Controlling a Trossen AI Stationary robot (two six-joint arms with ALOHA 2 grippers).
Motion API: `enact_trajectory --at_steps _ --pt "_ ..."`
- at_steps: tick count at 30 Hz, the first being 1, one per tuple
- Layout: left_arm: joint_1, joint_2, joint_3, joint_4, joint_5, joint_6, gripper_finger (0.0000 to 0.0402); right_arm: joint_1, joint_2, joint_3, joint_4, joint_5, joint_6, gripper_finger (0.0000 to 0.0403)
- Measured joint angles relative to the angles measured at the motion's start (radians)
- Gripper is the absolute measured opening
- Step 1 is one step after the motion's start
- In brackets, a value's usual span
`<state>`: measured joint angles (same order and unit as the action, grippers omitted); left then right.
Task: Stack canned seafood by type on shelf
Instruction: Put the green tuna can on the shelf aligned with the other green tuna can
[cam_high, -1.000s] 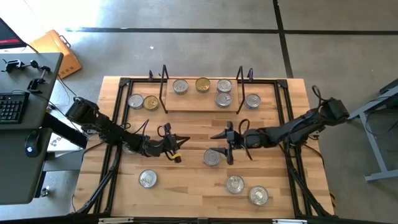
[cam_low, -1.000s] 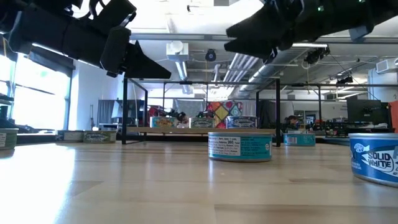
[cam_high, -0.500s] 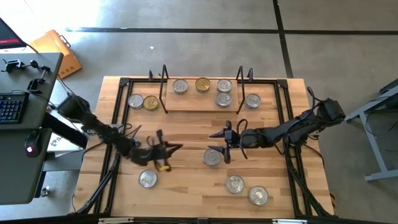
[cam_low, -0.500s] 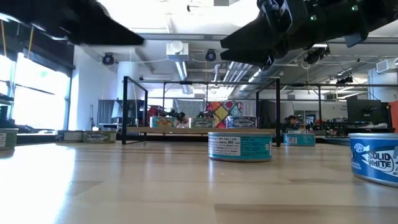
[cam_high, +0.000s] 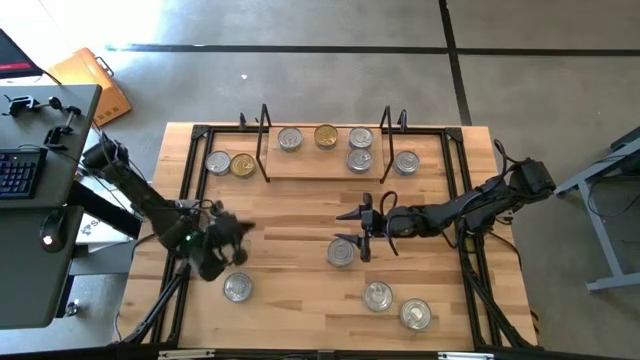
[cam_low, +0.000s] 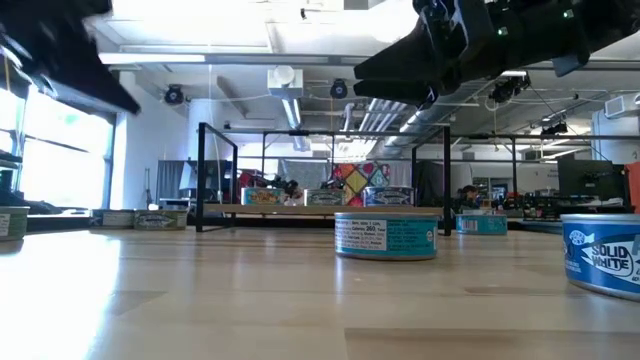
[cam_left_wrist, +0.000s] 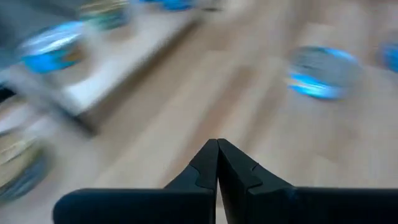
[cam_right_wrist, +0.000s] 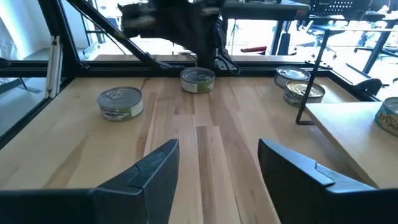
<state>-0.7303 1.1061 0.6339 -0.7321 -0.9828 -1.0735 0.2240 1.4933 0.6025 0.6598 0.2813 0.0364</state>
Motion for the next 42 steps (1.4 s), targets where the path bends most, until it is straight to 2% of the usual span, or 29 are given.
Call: enact_trajectory --at_steps 2,4,7,11,17,21,27,35,42 --pt "0.067 0.005 -0.037 -0.044 -0.009 -0.098 0.0 -0.01 0.0 0.0 0.0 0.0 0.0 0.021" --pt "0.147 0.007 -0.083 -0.038 -0.005 -0.127 0.0001 -0.019 0.0 0.0 0.0 0.001 0.002 0.021" --pt "0.267 0.01 -0.149 0.08 -0.004 0.06 0.0013 -0.028 0.0 0.0 -0.001 0.002 0.013 0.021" --pt "0.442 0.01 -0.176 0.196 0.047 0.267 0.0056 -0.028 0.0 0.0 -0.008 0.002 0.015 0.021" --pt "0.692 0.01 -0.176 0.203 0.208 0.445 0.0135 -0.028 0.0 0.0 -0.014 0.002 0.016 0.021" --pt "0.797 0.01 -0.176 0.211 0.251 0.608 0.0166 -0.028 0.0 0.0 -0.028 -0.001 0.038 0.021" --pt "0.884 0.011 -0.176 0.218 0.257 0.783 0.0172 -0.027 0.0 0.0 -0.051 -0.001 0.042 0.021" --pt "1.045 0.016 -0.176 0.254 0.341 0.867 0.0172 -0.027 0.0 0.0 -0.052 -0.001 0.042 0.021" --pt "1.209 0.016 -0.176 0.293 0.532 1.007 0.0172 -0.027 0.0 0.0 -0.056 -0.001 0.042 0.021"
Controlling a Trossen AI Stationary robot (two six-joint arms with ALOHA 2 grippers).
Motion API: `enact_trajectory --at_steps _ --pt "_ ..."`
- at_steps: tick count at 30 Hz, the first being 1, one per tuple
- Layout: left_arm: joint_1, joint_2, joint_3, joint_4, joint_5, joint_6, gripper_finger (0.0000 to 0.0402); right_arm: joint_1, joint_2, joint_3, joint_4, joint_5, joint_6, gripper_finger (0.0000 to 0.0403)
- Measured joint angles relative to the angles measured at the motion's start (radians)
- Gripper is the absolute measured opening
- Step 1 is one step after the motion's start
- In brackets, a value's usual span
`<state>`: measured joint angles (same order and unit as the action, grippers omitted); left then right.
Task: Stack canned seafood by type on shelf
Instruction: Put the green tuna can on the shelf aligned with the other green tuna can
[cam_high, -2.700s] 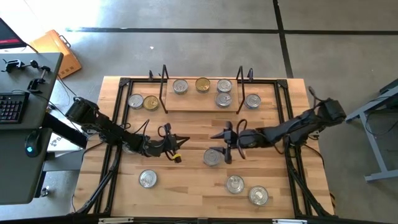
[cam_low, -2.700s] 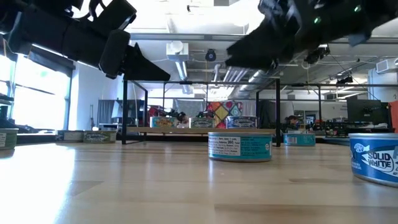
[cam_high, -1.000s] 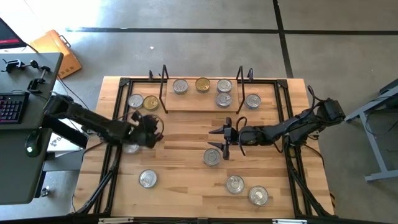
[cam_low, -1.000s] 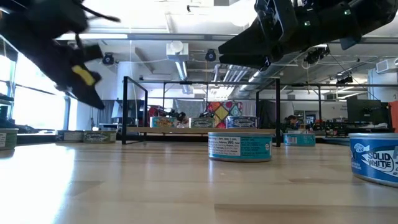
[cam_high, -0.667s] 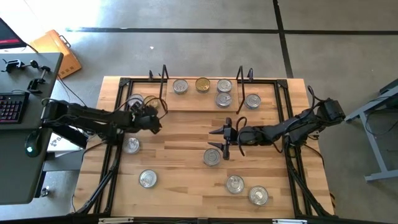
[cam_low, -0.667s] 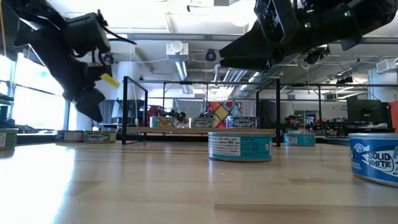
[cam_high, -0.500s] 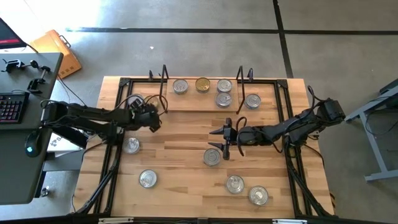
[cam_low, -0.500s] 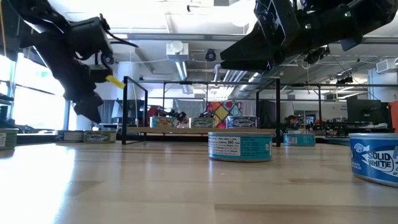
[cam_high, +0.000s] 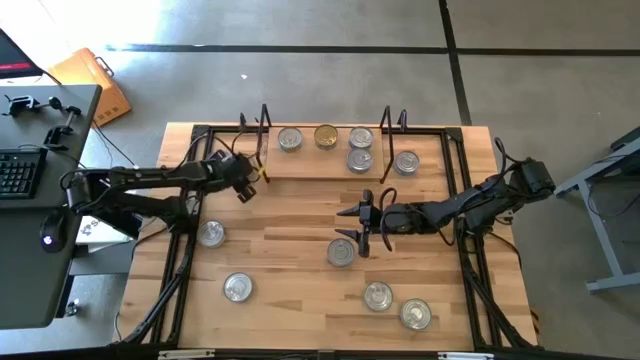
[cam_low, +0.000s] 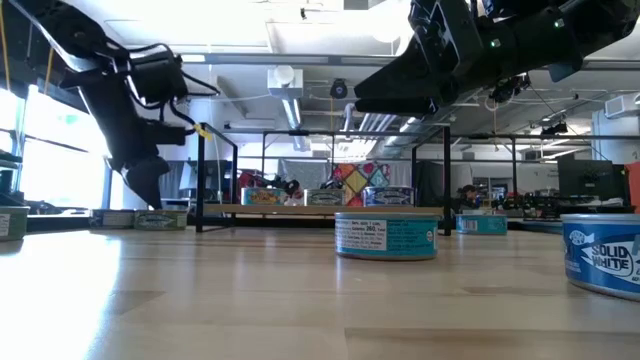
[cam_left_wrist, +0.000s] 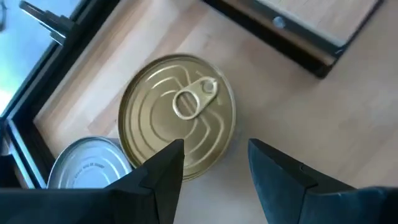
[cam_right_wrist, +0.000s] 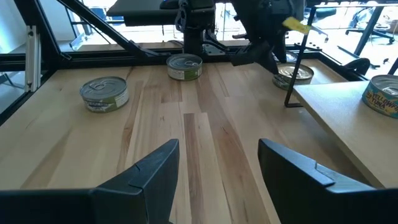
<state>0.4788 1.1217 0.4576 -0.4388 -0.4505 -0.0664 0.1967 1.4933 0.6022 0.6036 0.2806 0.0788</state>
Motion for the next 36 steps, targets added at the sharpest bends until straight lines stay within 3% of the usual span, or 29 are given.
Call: enact_trajectory --at_steps 8,15,22,36 --pt "0.1 0.006 -0.001 0.059 0.108 0.235 0.0172 0.0 0.0 0.0 -0.002 0.0 0.0 0.021" --pt "0.162 0.102 0.002 0.089 0.18 0.366 0.0172 0.0 0.0 0.0 -0.004 0.0 0.011 0.021" --pt "0.146 0.177 0.007 0.111 0.176 0.336 0.0156 0.0 0.0 0.0 -0.03 0.0 0.016 0.021" --pt "-0.008 0.162 0.009 0.058 0.195 0.086 0.0039 0.0 0.0 0.0 -0.039 0.0 0.037 0.021"
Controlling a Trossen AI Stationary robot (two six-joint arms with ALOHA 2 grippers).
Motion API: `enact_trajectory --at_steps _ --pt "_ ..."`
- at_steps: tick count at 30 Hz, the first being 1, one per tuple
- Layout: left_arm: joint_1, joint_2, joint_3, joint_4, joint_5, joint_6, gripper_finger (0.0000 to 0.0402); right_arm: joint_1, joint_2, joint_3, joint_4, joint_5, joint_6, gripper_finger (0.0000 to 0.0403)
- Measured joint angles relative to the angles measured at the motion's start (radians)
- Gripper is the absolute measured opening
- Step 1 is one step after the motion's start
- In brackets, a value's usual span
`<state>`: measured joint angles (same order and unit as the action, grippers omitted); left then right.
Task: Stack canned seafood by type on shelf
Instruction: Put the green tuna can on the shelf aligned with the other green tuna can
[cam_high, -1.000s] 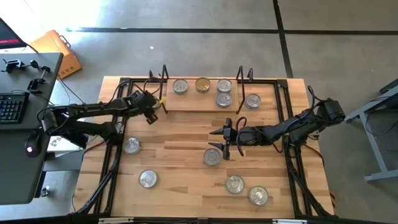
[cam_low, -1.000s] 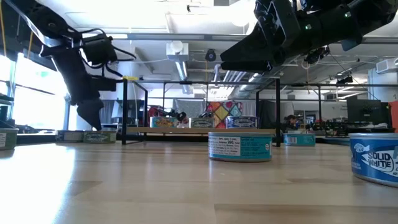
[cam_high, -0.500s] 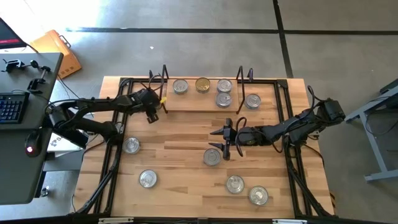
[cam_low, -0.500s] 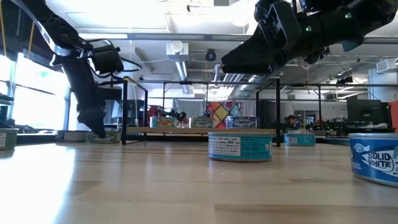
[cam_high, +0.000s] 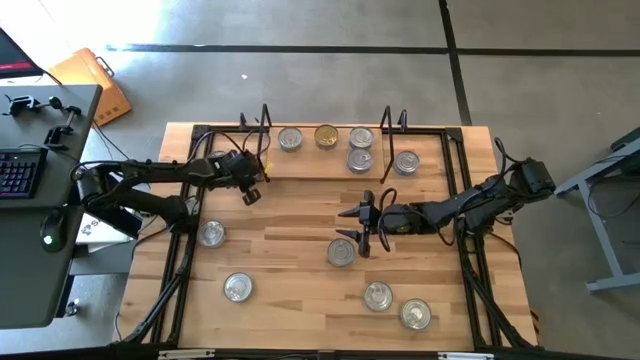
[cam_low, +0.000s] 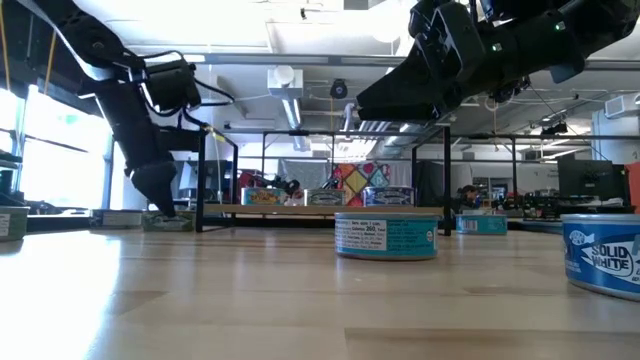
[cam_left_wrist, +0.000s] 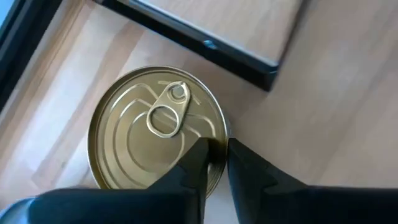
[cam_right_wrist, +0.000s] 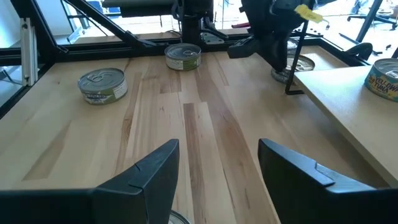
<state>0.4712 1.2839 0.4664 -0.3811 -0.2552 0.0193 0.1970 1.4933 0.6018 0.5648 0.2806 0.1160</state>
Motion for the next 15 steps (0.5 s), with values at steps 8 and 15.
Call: enact_trajectory --at_steps 8,15 --pt "-0.152 -0.001 0.003 -0.023 -0.008 -0.255 0.002 0.0 0.0 0.0 0.0 0.0 0.014 0.021" --pt "-0.339 -0.039 0.005 -0.059 0.074 -0.474 0.0019 0.0 0.0 0.0 0.0 -0.011 0.017 0.021"
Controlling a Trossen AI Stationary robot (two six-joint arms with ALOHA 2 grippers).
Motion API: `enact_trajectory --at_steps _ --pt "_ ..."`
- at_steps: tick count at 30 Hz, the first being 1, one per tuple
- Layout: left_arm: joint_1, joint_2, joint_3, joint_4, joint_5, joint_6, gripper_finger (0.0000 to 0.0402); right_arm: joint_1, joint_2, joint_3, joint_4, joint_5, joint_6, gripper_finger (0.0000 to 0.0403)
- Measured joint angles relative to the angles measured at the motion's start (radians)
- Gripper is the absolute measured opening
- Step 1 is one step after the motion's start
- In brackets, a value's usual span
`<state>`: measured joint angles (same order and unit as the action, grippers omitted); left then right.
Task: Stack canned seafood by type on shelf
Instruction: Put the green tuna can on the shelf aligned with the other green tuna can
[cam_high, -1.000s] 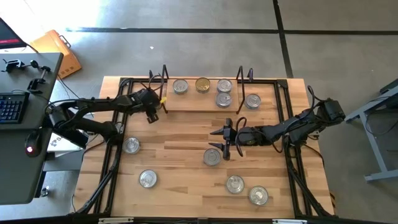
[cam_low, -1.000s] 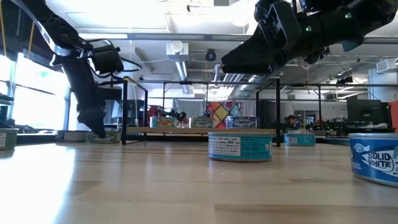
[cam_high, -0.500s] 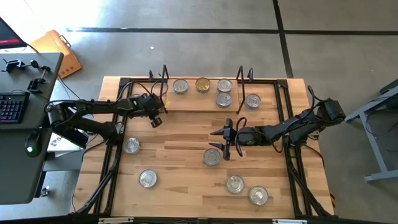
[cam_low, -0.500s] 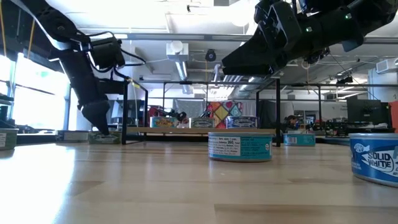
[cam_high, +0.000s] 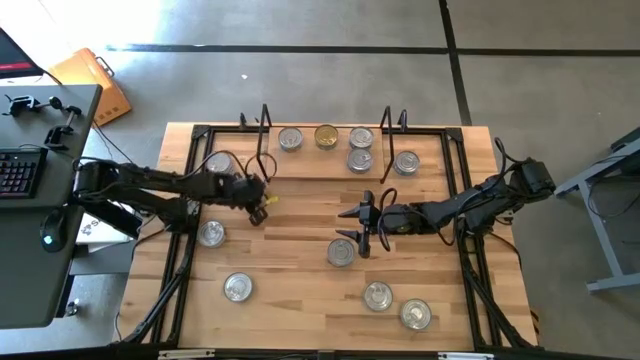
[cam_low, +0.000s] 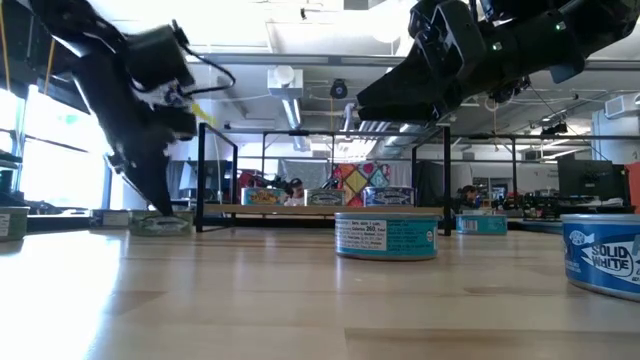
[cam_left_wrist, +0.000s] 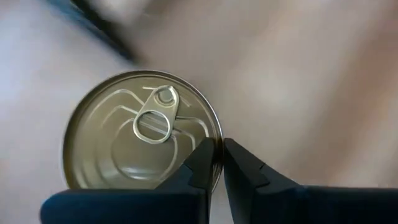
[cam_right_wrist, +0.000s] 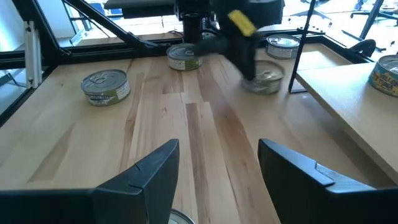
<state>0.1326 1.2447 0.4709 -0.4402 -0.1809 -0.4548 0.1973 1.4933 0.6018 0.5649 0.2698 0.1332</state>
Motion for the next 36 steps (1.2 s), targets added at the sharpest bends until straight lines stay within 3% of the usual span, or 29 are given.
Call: enact_trajectory --at_steps 3,6,13,21,29,36 --pt "-0.1 -0.027 -0.004 0.005 0.127 -0.041 0.0019 0.001 0.0 0.0 0.0 0.0 -0.01 0.021" --pt "-0.2 -0.035 -0.012 0.048 0.178 -0.046 0.0018 0.001 0.0 0.0 0.0 0.0 -0.037 0.021" --pt "-0.354 0.012 -0.02 0.379 0.167 -0.043 0.0001 0.017 0.026 0.0 0.041 0.0 -0.131 0.021" --pt "-0.392 0.162 -0.016 0.575 0.043 0.004 0.0001 0.011 0.183 0.0 0.291 0.0 -0.141 0.021" --pt "-0.498 0.183 0.113 0.454 -0.038 0.314 0.0 -0.008 0.23 0.001 0.339 0.003 -0.088 0.021" --pt "-0.62 0.182 0.209 0.272 -0.066 0.286 0.0039 -0.008 0.229 0.001 0.354 0.007 -0.085 0.021"
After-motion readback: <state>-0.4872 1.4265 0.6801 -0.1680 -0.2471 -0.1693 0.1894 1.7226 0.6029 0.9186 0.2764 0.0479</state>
